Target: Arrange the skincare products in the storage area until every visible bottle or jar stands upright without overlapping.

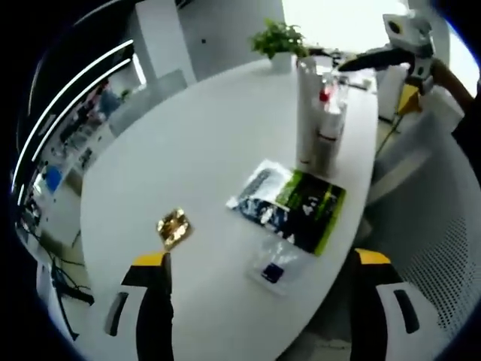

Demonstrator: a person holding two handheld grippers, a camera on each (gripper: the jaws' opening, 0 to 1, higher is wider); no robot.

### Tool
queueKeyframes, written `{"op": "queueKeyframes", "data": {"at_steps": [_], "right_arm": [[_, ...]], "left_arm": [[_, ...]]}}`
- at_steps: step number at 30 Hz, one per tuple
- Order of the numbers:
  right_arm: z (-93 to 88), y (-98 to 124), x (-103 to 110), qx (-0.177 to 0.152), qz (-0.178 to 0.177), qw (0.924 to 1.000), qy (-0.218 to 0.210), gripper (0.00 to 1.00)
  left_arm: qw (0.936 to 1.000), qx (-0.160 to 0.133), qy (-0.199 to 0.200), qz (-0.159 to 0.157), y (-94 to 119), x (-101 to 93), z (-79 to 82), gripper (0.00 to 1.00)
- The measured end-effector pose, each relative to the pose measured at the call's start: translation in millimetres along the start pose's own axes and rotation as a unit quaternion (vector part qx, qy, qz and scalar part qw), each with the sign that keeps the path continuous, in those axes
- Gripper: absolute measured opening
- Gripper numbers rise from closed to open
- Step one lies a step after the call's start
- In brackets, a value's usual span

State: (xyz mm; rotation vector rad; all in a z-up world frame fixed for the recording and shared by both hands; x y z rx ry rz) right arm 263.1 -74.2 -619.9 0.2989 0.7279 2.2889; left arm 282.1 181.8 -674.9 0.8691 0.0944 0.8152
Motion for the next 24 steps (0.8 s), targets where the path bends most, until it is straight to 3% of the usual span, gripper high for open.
{"op": "queueKeyframes", "data": {"at_steps": [13,24], "right_arm": [[-1.5,3.5,-0.3,0.005,0.005,1.0,0.001,0.99],[2.9,1.2,1.0,0.004,-0.009,0.9999,-0.009,0.99]], "left_arm": [[0.9962,-0.047,0.068,0.027,24.4,10.4,10.6,0.97],[0.9933,-0.063,0.095,0.017,35.4,22.0,6.4,0.97]]}}
Point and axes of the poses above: the point that each gripper's makers call its tool centre point, and the gripper's own axes: y roughly backward along the fingers, x roughly to its left, z roughly out of its top, the point moved 3 cm from there along y, roughly backward along the fingers, and after that the axes turned 8 degrees about z, right-handed, at the moved point
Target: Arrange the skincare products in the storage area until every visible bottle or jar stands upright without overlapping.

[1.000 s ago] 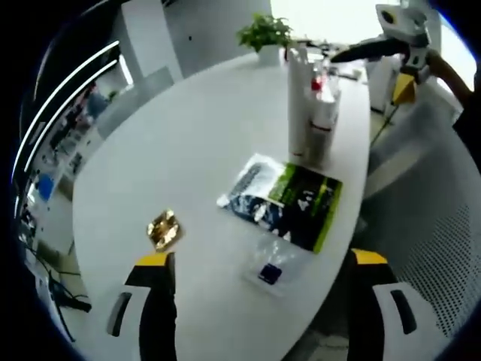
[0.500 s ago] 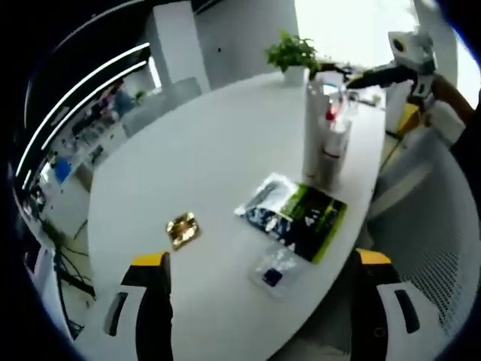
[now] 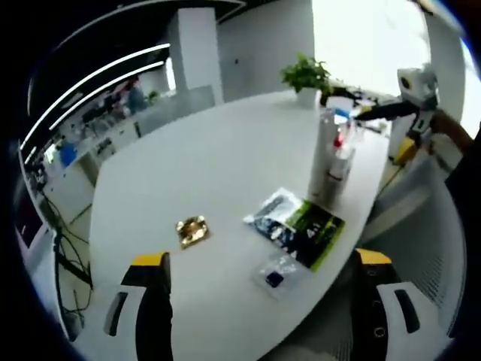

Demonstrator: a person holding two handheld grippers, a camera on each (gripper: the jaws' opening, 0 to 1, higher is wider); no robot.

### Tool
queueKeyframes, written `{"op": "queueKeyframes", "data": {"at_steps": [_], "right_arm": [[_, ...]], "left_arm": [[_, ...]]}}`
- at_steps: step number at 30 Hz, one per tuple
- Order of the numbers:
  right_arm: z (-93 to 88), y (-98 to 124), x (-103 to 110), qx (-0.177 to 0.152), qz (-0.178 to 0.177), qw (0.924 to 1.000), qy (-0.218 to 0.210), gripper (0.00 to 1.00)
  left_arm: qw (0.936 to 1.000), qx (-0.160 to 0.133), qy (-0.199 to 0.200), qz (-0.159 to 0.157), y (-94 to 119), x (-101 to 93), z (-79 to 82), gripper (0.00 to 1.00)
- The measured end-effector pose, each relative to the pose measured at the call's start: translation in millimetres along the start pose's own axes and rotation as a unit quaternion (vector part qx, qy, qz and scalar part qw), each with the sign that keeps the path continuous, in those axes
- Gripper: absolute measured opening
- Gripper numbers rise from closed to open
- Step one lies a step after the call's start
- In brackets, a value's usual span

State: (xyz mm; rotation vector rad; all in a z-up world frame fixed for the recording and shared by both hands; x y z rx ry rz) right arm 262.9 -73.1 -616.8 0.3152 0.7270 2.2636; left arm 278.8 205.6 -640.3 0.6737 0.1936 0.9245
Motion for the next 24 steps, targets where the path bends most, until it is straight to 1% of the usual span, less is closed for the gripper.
{"op": "queueKeyframes", "data": {"at_steps": [1,6,8,10,12,18,20,24], "right_arm": [[1.9,-0.7,0.1,-0.004,-0.003,1.0,-0.004,0.99],[9.0,-2.4,3.1,-0.011,-0.016,0.9997,-0.014,0.98],[9.5,-4.2,3.0,-0.008,-0.026,0.9995,-0.017,0.96],[9.6,-5.2,4.3,-0.004,-0.031,0.9993,-0.021,0.96],[11.5,-5.4,6.8,-0.008,-0.039,0.9988,-0.028,0.92],[14.2,-4.4,13.0,-0.02,-0.06,0.9969,-0.048,0.82],[13.4,-5.1,13.9,-0.019,-0.066,0.9964,-0.05,0.77],[12.2,-9.3,17.2,-0.017,-0.075,0.9959,-0.048,0.71]], "left_arm": [[1.0,-0.006,0.004,-0.002,0.7,2.7,1.0,0.97],[0.9998,-0.011,0.016,0.002,0.8,17.8,1.8,0.97],[0.9998,-0.015,0.015,-0.005,-0.2,20.3,2.1,0.97],[0.9998,-0.011,0.014,-0.011,-2.0,23.9,0.3,0.97],[0.9998,-0.007,0.01,-0.016,-2.6,28.1,-1.5,0.97],[0.9994,-0.012,0.009,-0.032,-5.2,40.9,-2.4,0.97],[0.9992,-0.015,0.009,-0.036,-6.3,43.4,-2.7,0.97],[0.9992,-0.012,0.004,-0.038,-12.0,49.4,-5.1,0.97]]}}
Point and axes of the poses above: the point that each gripper's makers call its tool centre point, and the gripper's own axes: y roughly backward along the fingers, x roughly to its left, z roughly out of its top, the point moved 3 cm from there along y, roughly backward along the fingers, and after that the axes turned 8 degrees about z, right-handed, at the moved point
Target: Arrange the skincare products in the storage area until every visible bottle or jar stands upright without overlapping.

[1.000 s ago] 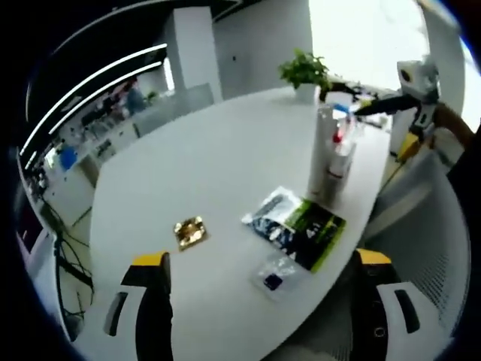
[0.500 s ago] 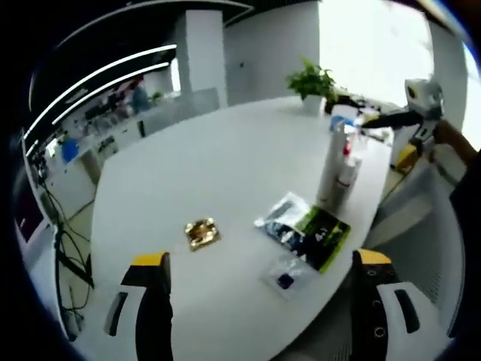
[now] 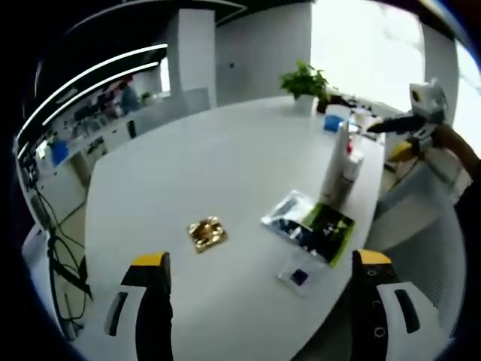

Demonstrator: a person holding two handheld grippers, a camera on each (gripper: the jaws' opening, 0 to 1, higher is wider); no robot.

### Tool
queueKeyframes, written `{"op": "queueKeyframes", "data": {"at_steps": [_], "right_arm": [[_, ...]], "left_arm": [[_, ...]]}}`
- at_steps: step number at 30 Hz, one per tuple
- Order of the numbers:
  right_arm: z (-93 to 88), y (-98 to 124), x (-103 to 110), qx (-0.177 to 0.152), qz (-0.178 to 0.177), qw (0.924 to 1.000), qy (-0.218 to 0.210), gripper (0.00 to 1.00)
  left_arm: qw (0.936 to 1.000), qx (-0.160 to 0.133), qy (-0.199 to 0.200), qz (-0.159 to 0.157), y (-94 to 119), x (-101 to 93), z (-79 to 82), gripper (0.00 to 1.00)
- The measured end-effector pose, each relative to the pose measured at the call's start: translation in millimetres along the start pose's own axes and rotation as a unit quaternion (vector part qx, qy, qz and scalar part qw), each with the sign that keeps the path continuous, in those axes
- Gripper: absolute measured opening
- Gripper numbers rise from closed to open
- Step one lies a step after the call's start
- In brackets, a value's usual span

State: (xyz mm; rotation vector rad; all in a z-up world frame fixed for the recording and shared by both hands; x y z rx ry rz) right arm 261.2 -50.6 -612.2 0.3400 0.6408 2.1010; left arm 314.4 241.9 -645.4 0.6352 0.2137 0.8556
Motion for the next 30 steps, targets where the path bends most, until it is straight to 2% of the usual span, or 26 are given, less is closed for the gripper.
{"op": "queueKeyframes", "data": {"at_steps": [5,18,30], "right_arm": [[-0.1,-2.7,6.5,0.0,-0.005,1.0,-0.007,0.64],[-1.5,0.6,9.3,0.002,-0.026,0.9992,-0.031,0.56],[-2.0,-1.2,4.3,0.007,-0.021,0.999,-0.04,0.46]], "left_arm": [[1.0,0.004,0.001,-0.007,-8.2,8.9,-2.8,0.97],[0.9992,0.019,0.0,-0.036,-46.5,17.6,0.7,0.93],[0.9985,0.043,0.006,-0.033,-75.0,33.3,0.3,0.85]]}}
Point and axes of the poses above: the point that each gripper's makers call its tool centre point, and the gripper's own axes: y roughly backward along the fingers, x roughly to its left, z roughly out of its top, the point moved 3 cm from there along y, roughly backward along the fingers, and after that the axes turned 8 degrees about z, right-handed, at the moved point
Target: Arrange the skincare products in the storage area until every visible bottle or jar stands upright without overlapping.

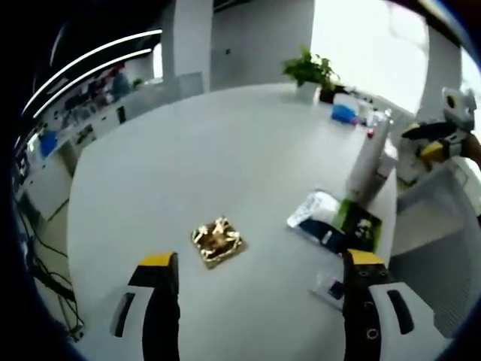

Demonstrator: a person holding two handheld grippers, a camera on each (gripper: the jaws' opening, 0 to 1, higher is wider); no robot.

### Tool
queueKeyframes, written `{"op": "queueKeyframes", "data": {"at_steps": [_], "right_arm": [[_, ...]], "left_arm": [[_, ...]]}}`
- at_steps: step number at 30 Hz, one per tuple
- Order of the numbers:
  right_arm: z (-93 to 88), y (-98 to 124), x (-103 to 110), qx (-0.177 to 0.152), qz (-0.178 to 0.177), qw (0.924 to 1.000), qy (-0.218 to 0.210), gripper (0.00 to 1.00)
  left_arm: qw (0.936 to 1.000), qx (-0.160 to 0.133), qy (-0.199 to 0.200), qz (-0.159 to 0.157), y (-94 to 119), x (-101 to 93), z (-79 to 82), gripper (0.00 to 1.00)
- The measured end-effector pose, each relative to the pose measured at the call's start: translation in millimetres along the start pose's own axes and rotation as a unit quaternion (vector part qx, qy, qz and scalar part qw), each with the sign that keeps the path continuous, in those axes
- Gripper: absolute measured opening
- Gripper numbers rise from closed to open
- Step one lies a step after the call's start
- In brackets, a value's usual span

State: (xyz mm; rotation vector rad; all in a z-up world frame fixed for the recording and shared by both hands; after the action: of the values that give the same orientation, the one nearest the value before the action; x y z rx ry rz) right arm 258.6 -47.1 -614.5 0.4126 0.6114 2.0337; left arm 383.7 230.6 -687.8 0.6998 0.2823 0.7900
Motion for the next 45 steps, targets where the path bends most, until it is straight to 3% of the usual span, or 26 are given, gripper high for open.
{"op": "queueKeyframes", "data": {"at_steps": [11,21,32,36,45], "right_arm": [[-2.2,-1.3,-5.0,0.004,0.007,1.0,0.001,0.44],[-7.4,-2.5,-8.8,0.006,0.009,0.9999,-0.008,0.42],[-15.2,-3.6,-13.7,0.012,0.004,0.9997,-0.019,0.4],[-15.8,-3.1,-14.2,0.011,0.003,0.9997,-0.024,0.4],[-16.5,-4.4,-16.6,0.014,-0.001,0.9996,-0.025,0.39]], "left_arm": [[0.9985,0.043,0.033,0.0,-30.7,9.4,-12.9,0.72],[0.9956,0.069,0.062,0.016,-58.0,19.2,-13.9,0.68],[0.9913,0.092,0.087,0.034,-77.5,28.5,-14.2,0.66],[0.9909,0.103,0.078,0.04,-82.1,29.0,-15.7,0.65],[0.9863,0.115,0.09,0.076,-86.8,38.3,-15.3,0.59]]}}
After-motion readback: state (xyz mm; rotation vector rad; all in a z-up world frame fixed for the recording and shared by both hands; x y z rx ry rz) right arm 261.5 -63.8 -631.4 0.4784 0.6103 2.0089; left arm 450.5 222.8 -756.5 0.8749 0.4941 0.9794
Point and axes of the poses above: the point that each gripper's makers call its tool centre point, and the gripper's own axes: y roughly backward along the fingers, x roughly to its left, z roughly out of its top, the point moved 3 cm from there along y, roughly backward along the fingers, and after that the axes turned 8 degrees about z, right-handed, at the moved point
